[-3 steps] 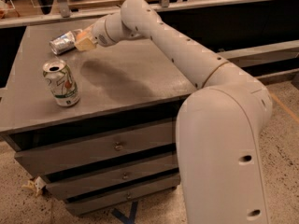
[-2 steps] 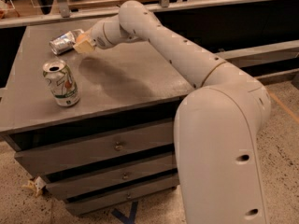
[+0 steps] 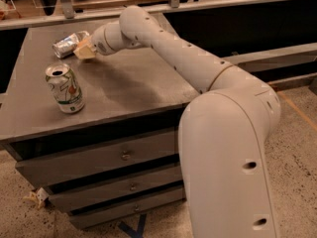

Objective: Move orange near redbull can

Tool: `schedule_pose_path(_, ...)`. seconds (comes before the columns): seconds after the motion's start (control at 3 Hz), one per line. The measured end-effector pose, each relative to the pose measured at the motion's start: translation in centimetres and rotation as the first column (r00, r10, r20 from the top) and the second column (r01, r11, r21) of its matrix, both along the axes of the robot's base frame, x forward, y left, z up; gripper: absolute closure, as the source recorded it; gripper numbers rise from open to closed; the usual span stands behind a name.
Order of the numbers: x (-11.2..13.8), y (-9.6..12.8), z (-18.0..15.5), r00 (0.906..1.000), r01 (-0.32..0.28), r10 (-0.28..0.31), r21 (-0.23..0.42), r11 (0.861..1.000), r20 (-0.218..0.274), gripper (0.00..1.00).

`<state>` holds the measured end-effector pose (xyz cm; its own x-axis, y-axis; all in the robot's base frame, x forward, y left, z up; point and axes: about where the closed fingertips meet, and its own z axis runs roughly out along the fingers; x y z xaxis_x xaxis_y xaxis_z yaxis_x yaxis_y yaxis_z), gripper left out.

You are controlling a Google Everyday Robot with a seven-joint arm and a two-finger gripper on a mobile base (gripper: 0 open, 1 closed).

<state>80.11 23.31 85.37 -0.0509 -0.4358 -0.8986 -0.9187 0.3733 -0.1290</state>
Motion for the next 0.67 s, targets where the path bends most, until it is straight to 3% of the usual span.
schedule_pose_path(0.33, 0.07, 0.19, -0.02, 1.0000, 0.001, -0.001, 0.003, 1.000, -0.002, 1.00)
schedule_pose_path(0.67, -0.05, 0.59, -0.30, 0.9999, 0.004, -0.004, 0.004, 1.000, -0.011, 0.84)
